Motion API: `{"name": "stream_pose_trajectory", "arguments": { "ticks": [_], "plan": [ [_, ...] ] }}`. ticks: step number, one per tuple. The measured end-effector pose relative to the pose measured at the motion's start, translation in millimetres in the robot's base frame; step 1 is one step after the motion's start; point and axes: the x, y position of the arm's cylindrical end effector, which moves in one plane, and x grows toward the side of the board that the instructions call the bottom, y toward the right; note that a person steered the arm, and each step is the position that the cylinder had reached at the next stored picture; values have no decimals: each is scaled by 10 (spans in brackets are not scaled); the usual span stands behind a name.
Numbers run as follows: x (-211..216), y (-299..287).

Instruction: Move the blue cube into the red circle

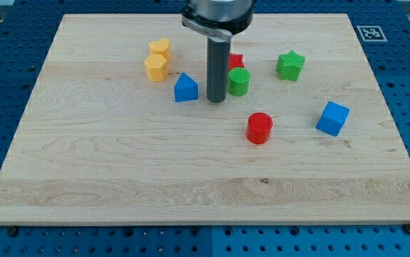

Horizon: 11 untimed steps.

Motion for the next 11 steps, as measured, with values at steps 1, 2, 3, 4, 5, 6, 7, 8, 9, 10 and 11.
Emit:
{"name": "stream_pose_trajectory", "arguments": {
  "ticks": [1, 2, 3, 4, 5, 6, 7, 8, 9, 10, 11],
  "plan": [
    [0, -120],
    [-1, -249],
    [-1, -346],
    [55, -359],
    [248, 124],
    [250, 807],
    [243, 1407],
    [174, 1939],
    [145, 2512],
    [351, 2951],
    [542, 2787]
  ]
}}
